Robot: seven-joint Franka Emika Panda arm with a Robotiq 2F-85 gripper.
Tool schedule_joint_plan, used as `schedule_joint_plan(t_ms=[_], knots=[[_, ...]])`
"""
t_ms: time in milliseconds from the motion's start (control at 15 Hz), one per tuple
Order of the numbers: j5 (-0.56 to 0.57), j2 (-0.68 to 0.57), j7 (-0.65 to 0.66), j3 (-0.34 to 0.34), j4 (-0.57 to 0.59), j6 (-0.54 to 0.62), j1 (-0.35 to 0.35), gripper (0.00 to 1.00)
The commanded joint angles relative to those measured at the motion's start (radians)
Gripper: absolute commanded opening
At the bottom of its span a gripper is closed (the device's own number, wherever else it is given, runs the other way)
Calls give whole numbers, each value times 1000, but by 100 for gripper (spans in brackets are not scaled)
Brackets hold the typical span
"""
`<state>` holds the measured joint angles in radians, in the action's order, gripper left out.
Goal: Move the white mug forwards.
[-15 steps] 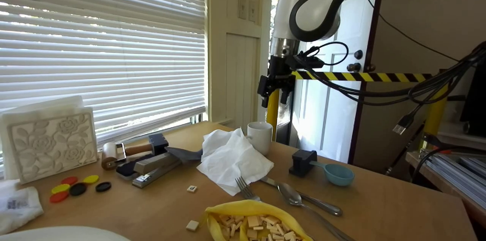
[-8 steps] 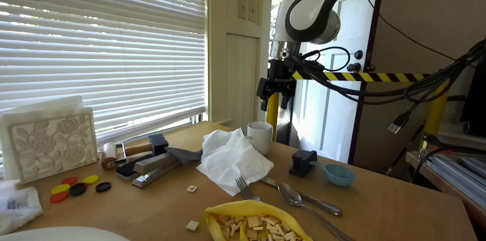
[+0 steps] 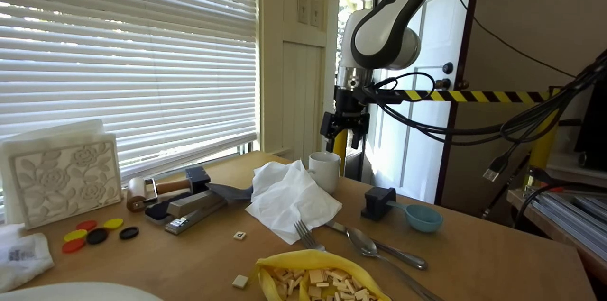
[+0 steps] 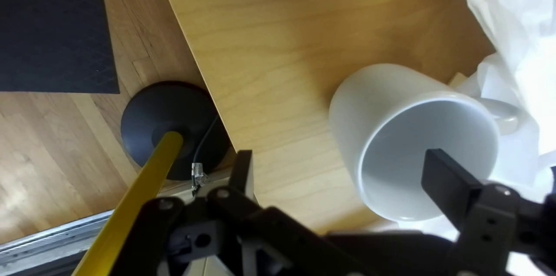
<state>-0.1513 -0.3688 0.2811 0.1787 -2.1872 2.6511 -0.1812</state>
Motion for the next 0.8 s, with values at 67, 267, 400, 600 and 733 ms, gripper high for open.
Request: schedule_joint_plan(t_ms=[67, 267, 400, 600, 733], knots=[[-54, -64, -19, -22, 40, 64, -10, 84], [-83, -83, -23, -35, 53, 70, -20, 56], [-102, -94, -23, -41, 61, 65, -25, 43], [-113, -106, -21, -41, 66, 66, -25, 19], [-106, -105, -11, -32, 65, 68, -17, 5]])
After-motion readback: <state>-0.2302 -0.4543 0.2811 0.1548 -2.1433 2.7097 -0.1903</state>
